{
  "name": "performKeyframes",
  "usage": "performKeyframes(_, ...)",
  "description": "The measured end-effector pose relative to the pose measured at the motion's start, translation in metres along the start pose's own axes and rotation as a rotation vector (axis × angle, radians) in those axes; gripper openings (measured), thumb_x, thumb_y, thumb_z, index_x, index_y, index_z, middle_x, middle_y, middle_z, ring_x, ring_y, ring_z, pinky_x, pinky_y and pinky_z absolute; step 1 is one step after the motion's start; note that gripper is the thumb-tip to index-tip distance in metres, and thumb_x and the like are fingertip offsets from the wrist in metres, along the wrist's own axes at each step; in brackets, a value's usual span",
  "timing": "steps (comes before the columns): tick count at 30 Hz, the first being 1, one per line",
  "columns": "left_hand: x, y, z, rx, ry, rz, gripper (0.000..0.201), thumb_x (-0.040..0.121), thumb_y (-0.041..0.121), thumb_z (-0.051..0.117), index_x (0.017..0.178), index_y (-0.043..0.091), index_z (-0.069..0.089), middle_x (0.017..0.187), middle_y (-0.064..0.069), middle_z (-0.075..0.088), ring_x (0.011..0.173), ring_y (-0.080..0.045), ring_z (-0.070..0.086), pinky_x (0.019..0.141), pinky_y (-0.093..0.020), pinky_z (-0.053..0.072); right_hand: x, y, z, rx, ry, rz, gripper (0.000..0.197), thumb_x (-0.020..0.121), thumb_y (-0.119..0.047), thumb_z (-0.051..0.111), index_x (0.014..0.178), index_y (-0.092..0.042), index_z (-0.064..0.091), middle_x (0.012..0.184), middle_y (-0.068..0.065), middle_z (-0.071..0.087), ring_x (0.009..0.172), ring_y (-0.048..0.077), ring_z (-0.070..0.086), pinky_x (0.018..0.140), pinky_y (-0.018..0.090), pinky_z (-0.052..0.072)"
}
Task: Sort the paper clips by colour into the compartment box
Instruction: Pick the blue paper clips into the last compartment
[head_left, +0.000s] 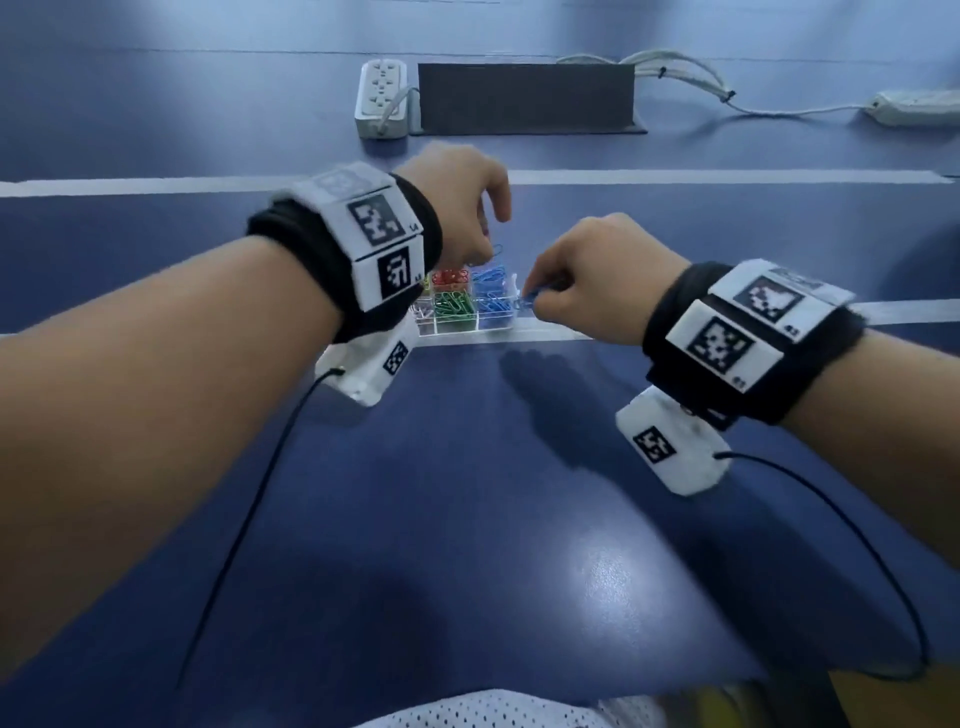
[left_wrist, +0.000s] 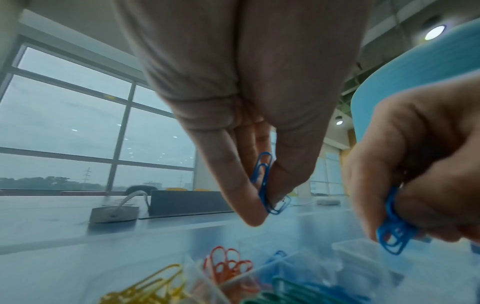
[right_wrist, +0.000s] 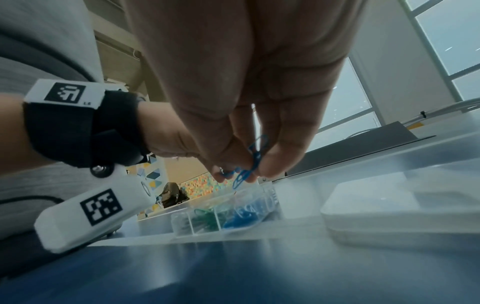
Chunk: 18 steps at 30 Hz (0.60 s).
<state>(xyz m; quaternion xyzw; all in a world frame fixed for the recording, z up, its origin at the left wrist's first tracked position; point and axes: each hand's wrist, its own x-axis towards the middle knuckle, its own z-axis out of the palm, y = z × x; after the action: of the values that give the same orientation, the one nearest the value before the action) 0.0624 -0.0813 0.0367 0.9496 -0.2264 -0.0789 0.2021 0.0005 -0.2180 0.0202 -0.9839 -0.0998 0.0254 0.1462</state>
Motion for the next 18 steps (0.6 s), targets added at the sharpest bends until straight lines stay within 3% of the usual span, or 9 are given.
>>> performKeyframes(4, 0.014, 0.003, -0.002, 0.025, -0.058, -0.027, 0.030, 0.078, 0.005, 0.066, 0.106, 0.014, 0.062, 0.094, -0.007, 0.073, 0.073, -0.023, 0.067, 0.080, -0.034, 0.057, 0.016, -0.009, -0.004, 0.044, 0.003, 0.078, 0.024, 0.083, -0.015, 0.054, 0.096, -0.014, 0.075, 0.076, 0.002, 0.064, 0.074, 0.019, 0.054, 0.086, 0.029, 0.051)
performKeyframes(8, 0.020, 0.005, 0.002, 0.060, -0.103, -0.026, 0.036, 0.078, 0.007, 0.068, 0.112, 0.017, 0.061, 0.096, -0.008, 0.074, 0.086, -0.024, 0.071, 0.081, -0.035, 0.057, 0.025, -0.015, -0.006, 0.090, -0.033, 0.114, 0.022, 0.085, -0.014, 0.056, 0.099, -0.015, 0.074, 0.075, 0.001, 0.057, 0.082, 0.020, 0.061, 0.087, 0.028, 0.051)
performKeyframes(13, 0.018, -0.002, 0.006, -0.086, -0.098, -0.047, 0.032, 0.086, 0.007, 0.059, 0.115, 0.020, 0.060, 0.092, -0.011, 0.074, 0.078, -0.023, 0.072, 0.075, -0.039, 0.060, 0.022, -0.006, -0.006, 0.185, -0.065, 0.170, 0.022, 0.086, -0.012, 0.056, 0.097, -0.015, 0.074, 0.080, 0.002, 0.068, 0.081, 0.017, 0.068, 0.074, 0.026, 0.053)
performKeyframes(16, 0.016, -0.005, 0.006, -0.103, -0.059, -0.029, 0.030, 0.086, 0.004, 0.055, 0.111, 0.018, 0.063, 0.090, -0.009, 0.073, 0.067, -0.020, 0.069, 0.067, -0.033, 0.059, 0.022, 0.001, -0.005, 0.161, -0.041, 0.173, 0.026, 0.085, -0.009, 0.052, 0.098, -0.016, 0.074, 0.070, -0.005, 0.064, 0.072, 0.014, 0.065, 0.075, 0.024, 0.052)
performKeyframes(18, 0.015, -0.005, 0.005, -0.063, -0.030, -0.001, 0.028, 0.086, 0.006, 0.053, 0.107, 0.019, 0.066, 0.090, -0.004, 0.071, 0.065, -0.019, 0.064, 0.067, -0.028, 0.055, 0.022, 0.003, -0.003, 0.111, -0.017, 0.159, 0.029, 0.085, -0.009, 0.050, 0.100, -0.018, 0.073, 0.073, -0.007, 0.065, 0.069, 0.012, 0.058, 0.076, 0.021, 0.046)
